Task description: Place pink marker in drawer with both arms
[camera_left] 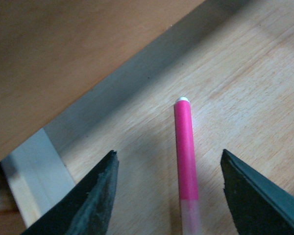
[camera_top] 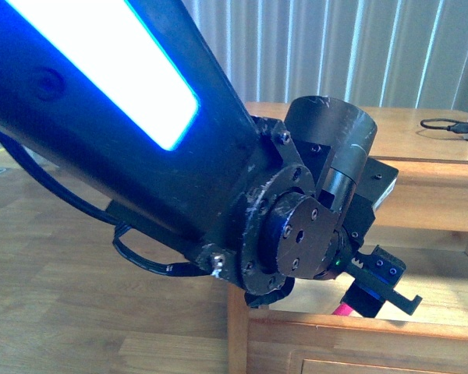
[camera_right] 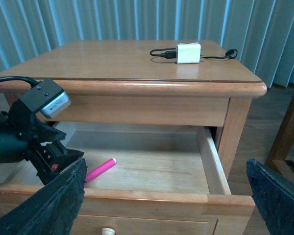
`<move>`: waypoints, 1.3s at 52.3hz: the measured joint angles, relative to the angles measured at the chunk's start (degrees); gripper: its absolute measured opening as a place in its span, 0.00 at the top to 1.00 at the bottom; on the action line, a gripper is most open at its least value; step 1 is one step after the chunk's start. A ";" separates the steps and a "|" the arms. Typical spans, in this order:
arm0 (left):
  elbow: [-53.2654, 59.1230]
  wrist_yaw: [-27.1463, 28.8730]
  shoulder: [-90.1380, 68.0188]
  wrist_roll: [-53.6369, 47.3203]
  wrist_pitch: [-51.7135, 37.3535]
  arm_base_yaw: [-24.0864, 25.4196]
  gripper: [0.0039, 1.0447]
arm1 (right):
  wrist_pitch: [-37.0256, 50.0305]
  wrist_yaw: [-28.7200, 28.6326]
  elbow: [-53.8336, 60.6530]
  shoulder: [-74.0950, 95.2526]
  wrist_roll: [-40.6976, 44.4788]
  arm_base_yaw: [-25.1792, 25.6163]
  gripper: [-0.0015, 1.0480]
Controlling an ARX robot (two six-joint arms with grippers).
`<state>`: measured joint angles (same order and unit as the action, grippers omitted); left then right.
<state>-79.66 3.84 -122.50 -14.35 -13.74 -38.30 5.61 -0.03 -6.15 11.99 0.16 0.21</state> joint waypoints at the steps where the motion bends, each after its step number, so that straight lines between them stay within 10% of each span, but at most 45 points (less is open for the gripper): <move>1: 0.42 0.17 0.42 -0.04 -0.24 0.02 0.33 | 0.00 0.00 0.00 0.00 0.00 0.00 0.08; 12: 9.90 2.16 11.39 -0.20 -4.94 1.86 0.04 | 0.00 -0.02 0.00 0.00 0.00 0.00 0.08; 35: 37.53 9.86 50.47 6.10 -10.12 11.82 0.06 | 0.00 -0.02 0.00 0.00 0.00 0.00 0.08; 55: 63.19 6.73 91.76 14.38 10.14 31.82 0.06 | 0.00 -0.02 0.00 0.00 0.00 0.00 0.08; 68: 68.74 8.61 101.83 18.16 14.14 33.44 0.06 | 0.00 -0.02 0.00 0.00 0.00 0.00 0.08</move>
<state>-10.92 12.45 -20.67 3.81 0.40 -4.86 5.61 -0.05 -6.15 11.99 0.16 0.21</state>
